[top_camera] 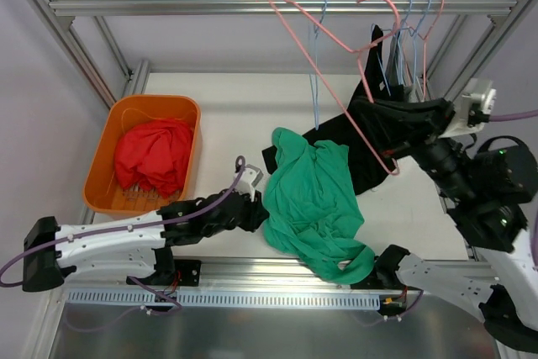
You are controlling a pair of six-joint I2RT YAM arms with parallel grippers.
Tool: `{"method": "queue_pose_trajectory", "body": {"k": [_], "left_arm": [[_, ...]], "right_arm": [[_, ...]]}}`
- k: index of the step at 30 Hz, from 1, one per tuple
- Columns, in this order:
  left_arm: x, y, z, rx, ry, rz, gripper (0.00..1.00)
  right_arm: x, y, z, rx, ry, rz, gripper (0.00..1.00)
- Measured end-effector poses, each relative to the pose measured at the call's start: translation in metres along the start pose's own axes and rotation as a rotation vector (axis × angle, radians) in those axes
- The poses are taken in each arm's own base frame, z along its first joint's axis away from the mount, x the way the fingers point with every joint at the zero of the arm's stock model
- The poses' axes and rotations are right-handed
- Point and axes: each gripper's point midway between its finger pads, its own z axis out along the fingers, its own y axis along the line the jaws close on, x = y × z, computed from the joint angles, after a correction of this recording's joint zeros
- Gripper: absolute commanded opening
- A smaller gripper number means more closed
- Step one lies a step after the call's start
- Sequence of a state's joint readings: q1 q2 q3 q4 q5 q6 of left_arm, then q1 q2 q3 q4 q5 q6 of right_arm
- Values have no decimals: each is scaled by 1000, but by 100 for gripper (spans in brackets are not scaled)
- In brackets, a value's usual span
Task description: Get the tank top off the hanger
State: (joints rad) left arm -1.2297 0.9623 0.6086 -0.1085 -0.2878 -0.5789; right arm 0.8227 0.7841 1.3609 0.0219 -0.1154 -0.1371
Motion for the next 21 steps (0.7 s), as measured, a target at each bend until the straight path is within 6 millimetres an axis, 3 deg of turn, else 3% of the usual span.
{"method": "queue_pose_trajectory", "body": {"k": [2, 3, 5, 7, 8, 10, 15, 18, 21], "left_arm": [[-14, 3, -12, -6, -58, -24, 43], [-22, 3, -19, -3, -91, -34, 60], [-32, 5, -30, -3, -127, -38, 69], [-41, 6, -40, -6, -150, -41, 85], [-44, 7, -45, -9, -151, -39, 99], [-48, 9, -54, -18, -152, -35, 99], [-57, 15, -79, -52, -133, -19, 99], [-63, 16, -94, -56, -127, -14, 99], [-65, 19, -103, -60, -121, -10, 99]], "right_arm": [[0, -16, -23, 109, 49, -6, 0], [2, -24, -40, 169, 75, -8, 0], [4, -38, -73, 272, 116, -12, 0], [7, -50, -103, 369, 154, -16, 0], [9, -56, -112, 408, 173, -16, 0], [19, -64, -123, 468, 223, -16, 0], [59, -87, -123, 595, 386, -46, 0], [81, -97, -107, 635, 469, -69, 0], [95, -109, -77, 662, 531, -84, 0]]}}
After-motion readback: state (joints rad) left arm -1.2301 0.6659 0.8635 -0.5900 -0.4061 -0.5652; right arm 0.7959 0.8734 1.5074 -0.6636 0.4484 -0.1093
